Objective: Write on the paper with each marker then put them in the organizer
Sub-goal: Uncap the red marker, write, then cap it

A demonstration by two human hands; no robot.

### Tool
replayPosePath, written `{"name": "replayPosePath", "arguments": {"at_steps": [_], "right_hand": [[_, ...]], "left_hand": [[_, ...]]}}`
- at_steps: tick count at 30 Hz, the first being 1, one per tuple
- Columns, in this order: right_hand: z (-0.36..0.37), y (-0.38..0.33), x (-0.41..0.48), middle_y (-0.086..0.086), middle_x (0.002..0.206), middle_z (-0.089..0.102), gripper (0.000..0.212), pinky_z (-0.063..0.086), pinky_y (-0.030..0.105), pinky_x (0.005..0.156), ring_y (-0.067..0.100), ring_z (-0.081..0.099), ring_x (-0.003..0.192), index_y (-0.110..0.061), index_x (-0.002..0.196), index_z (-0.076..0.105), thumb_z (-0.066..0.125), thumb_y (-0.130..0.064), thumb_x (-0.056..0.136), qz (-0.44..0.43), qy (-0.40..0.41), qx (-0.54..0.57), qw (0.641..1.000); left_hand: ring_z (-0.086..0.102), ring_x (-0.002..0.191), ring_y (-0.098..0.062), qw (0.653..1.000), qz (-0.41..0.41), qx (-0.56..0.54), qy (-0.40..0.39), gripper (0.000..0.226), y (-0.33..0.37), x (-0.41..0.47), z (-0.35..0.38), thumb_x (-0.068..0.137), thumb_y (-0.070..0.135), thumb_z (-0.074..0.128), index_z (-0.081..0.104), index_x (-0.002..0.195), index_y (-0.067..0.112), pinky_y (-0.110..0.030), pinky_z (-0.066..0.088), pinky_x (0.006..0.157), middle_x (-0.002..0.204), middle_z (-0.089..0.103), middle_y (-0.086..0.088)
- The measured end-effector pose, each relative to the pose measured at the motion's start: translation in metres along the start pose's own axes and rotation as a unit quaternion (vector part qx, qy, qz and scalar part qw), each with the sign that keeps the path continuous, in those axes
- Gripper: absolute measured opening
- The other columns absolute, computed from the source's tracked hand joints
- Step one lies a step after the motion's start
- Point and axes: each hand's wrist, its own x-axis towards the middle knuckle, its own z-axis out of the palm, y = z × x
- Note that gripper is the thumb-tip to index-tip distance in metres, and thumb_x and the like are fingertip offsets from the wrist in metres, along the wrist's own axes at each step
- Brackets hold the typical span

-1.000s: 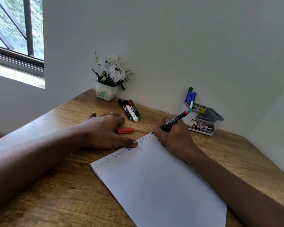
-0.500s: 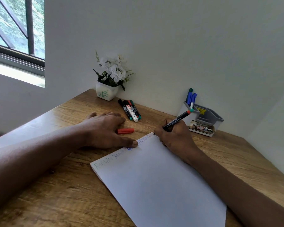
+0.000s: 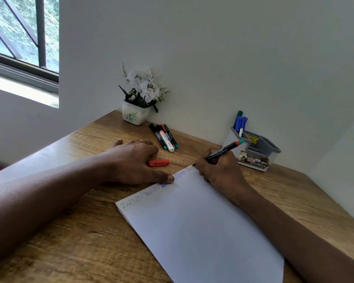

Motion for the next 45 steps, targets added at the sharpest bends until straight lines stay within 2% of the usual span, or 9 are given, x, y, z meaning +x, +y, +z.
{"name": "replayPosePath", "arguments": {"at_steps": [5,9,16,19,23,27,37,41,45], "right_hand": [[-0.002,-0.004,-0.001,0.006,0.055,0.061,0.013,0.038,0.022,0.038,0.016,0.051,0.046,-0.007,0.08,0.066,0.065,-0.008,0.093,0.054,0.045,0.142,0.987],[-0.008,-0.008,-0.004,0.013,0.066,0.063,0.013,0.041,0.026,0.046,0.02,0.055,0.056,-0.004,0.091,0.072,0.06,0.0,0.094,0.048,0.013,0.246,0.968],[-0.016,-0.017,-0.006,0.015,0.081,0.074,0.028,0.043,0.029,0.054,0.021,0.062,0.069,-0.009,0.093,0.079,0.052,-0.014,0.1,-0.001,-0.025,0.307,0.951],[-0.02,-0.019,-0.01,0.014,0.083,0.073,0.026,0.044,0.029,0.059,0.019,0.062,0.069,-0.01,0.098,0.078,0.051,-0.013,0.097,0.02,-0.091,0.37,0.924],[-0.015,-0.017,-0.021,0.014,0.084,0.075,0.026,0.047,0.025,0.054,0.018,0.065,0.069,-0.008,0.101,0.071,0.061,-0.021,0.081,-0.001,-0.135,0.372,0.918],[-0.012,-0.015,-0.025,0.016,0.09,0.077,0.02,0.046,0.024,0.055,0.019,0.066,0.073,-0.009,0.099,0.069,0.065,-0.02,0.082,-0.025,-0.146,0.377,0.914],[-0.01,-0.018,-0.031,0.018,0.09,0.077,0.02,0.045,0.024,0.055,0.018,0.068,0.075,-0.007,0.095,0.068,0.07,-0.019,0.079,-0.02,-0.151,0.364,0.919],[-0.009,-0.02,-0.032,0.017,0.087,0.077,0.012,0.045,0.023,0.055,0.019,0.066,0.075,-0.005,0.096,0.071,0.075,-0.01,0.086,-0.02,-0.15,0.343,0.927],[-0.006,-0.026,-0.034,0.017,0.083,0.075,0.013,0.045,0.025,0.054,0.018,0.058,0.06,-0.006,0.094,0.068,0.075,-0.013,0.085,-0.031,-0.167,0.337,0.926]], "left_hand": [[0.041,0.141,-0.015,0.999,0.02,-0.012,0.03,0.089,-0.003,0.0,0.002,0.076,0.087,0.047,0.048,0.146,0.031,-0.05,0.027,0.119,0.156,0.043,0.009],[0.058,0.124,-0.013,0.989,0.035,-0.06,0.133,0.062,-0.008,-0.001,0.006,0.085,0.077,0.053,0.063,0.131,0.037,-0.039,0.048,0.103,0.137,0.062,0.013],[0.064,0.099,-0.005,0.977,0.046,-0.072,0.197,0.026,-0.007,-0.001,0.009,0.079,0.062,0.072,0.076,0.093,0.04,-0.034,0.055,0.084,0.103,0.07,0.02],[0.066,0.084,0.0,0.955,0.059,-0.177,0.229,0.014,-0.007,-0.001,0.008,0.083,0.05,0.077,0.076,0.087,0.036,-0.03,0.054,0.074,0.084,0.072,0.02],[0.056,0.062,-0.003,0.897,0.118,-0.378,0.198,0.005,-0.005,-0.01,-0.001,0.086,0.025,0.079,0.076,0.084,0.022,-0.018,0.042,0.057,0.069,0.068,0.011],[0.06,0.069,-0.001,0.891,0.143,-0.393,0.179,0.004,0.0,-0.015,-0.002,0.086,0.017,0.078,0.077,0.089,0.014,-0.013,0.044,0.06,0.074,0.071,0.008],[0.065,0.077,-0.017,0.897,0.177,-0.374,0.157,0.013,-0.001,-0.014,0.0,0.086,0.024,0.079,0.078,0.096,0.016,-0.03,0.053,0.068,0.089,0.075,-0.008],[0.065,0.075,-0.019,0.887,0.178,-0.402,0.142,0.016,-0.001,-0.013,0.0,0.085,0.02,0.079,0.077,0.098,0.012,-0.034,0.055,0.069,0.088,0.074,-0.012],[0.064,0.076,-0.02,0.871,0.191,-0.438,0.111,0.017,0.003,-0.016,0.0,0.085,0.013,0.079,0.076,0.099,0.004,-0.027,0.053,0.068,0.088,0.074,-0.017]]}}
